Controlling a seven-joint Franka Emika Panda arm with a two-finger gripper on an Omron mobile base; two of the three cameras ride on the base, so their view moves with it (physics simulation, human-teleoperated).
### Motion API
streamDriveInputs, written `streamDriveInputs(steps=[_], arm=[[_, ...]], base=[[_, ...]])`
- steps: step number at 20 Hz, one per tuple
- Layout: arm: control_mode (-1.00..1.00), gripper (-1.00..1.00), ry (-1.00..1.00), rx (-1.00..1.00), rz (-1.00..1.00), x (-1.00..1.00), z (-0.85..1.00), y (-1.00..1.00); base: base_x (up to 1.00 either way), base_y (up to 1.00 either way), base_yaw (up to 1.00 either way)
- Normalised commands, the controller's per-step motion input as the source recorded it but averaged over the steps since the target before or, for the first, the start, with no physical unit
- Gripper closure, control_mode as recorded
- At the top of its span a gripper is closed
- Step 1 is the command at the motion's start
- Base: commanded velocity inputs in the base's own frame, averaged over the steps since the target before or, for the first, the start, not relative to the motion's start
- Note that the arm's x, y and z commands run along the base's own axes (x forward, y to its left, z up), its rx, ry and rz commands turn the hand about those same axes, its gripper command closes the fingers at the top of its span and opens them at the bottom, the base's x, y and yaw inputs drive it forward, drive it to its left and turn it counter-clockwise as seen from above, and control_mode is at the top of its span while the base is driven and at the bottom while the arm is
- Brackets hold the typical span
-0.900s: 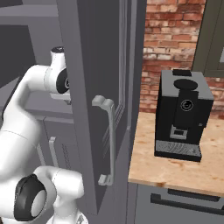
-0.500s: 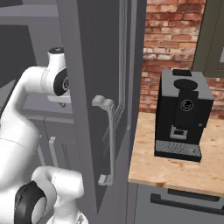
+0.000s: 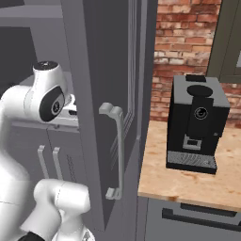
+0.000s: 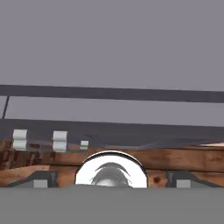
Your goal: Pick up the bowls on the counter and stack them on top of one another in the open cabinet. Place the smaller bowl on top of the larger bowl.
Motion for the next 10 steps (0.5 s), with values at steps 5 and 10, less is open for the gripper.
streamDriveInputs(steps=[5, 10], arm=[[-1.0, -1.0, -0.01, 0.0, 0.0, -0.96, 0.0, 0.0], [-1.0, -1.0, -0.02, 0.0, 0.0, -1.0, -0.04, 0.0]], base=[[0.0, 0.0, 0.0], [0.0, 0.0, 0.0]])
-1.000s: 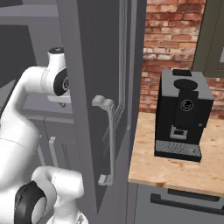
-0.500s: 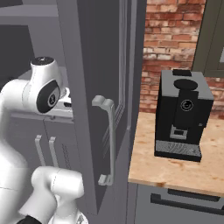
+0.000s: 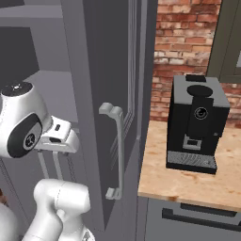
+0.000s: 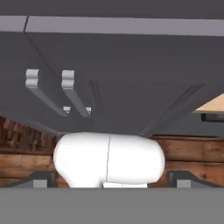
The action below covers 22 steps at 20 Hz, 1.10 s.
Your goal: Pick up the bowls on the counter and stack them on top of one another in the open cabinet. Place the smaller bowl on top of the larger bowl.
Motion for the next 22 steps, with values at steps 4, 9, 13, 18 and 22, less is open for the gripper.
streamDriveInputs(steps=[4, 9, 13, 18, 22], arm=[[-1.0, -1.0, -0.01, -0.04, 0.0, -1.0, -0.06, 0.12], [-1.0, -1.0, -0.02, -0.05, 0.02, -0.59, -0.02, 0.22], [-1.0, -1.0, 0.0, 0.0, 0.0, 0.0, 0.0, 0.0], [1.0, -1.0, 0.0, 0.0, 0.0, -0.01, 0.0, 0.0], [1.0, -1.0, 0.0, 0.0, 0.0, 0.0, 0.0, 0.0]], base=[[0.0, 0.0, 0.0], [0.0, 0.0, 0.0], [0.0, 0.0, 0.0], [-0.14, -0.02, 0.0], [-0.69, -0.17, 0.0]])
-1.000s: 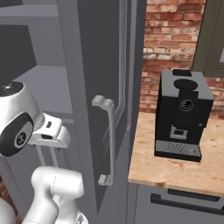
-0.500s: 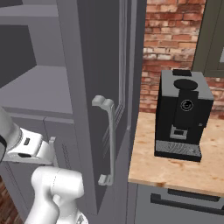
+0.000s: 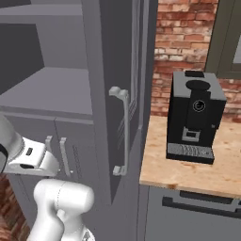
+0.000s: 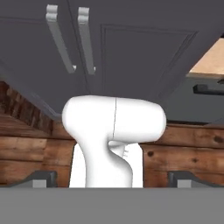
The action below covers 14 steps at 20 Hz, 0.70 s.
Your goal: Pick up the bowls on the counter and stack them on top of one another in the open cabinet. Place the smaller bowl on top of the larger bowl.
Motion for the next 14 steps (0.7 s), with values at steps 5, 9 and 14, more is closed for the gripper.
streamDriveInputs(steps=[5, 9, 14], arm=[[1.0, -1.0, 0.0, 0.0, 0.0, 0.0, 0.0, 0.0], [1.0, -1.0, 0.0, 0.0, 0.0, 0.0, 0.0, 0.0], [1.0, -1.0, 0.0, 0.0, 0.0, 0.0, 0.0, 0.0]], base=[[-0.77, -0.18, 0.0], [-0.68, -0.14, 0.0], [-0.28, -0.17, 0.0]])
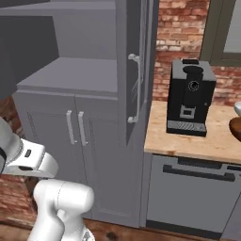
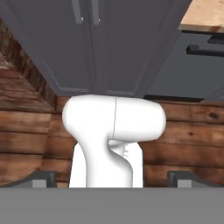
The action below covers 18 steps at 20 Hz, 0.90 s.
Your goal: Pick up the bowls on the counter and stack them on top of one another in the open cabinet. Place the smaller bowl on top of the larger bowl.
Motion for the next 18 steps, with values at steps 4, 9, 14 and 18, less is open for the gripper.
streamDriveInputs(steps=[4, 9, 14, 18], arm=[[1.0, -1.0, 0.0, 0.0, 0.0, 0.0, 0.0, 0.0], [1.0, -1.0, 0.0, 0.0, 0.0, 0.0, 0.0, 0.0], [1.0, -1.0, 0.0, 0.0, 0.0, 0.0, 0.0, 0.0], [1.0, -1.0, 0.0, 0.0, 0.0, 0.0, 0.0, 0.0]], base=[[-0.02, -0.39, 0.0], [0.0, -0.6, 0.0], [0.0, -0.71, 0.0], [0.04, -0.75, 0.0]])
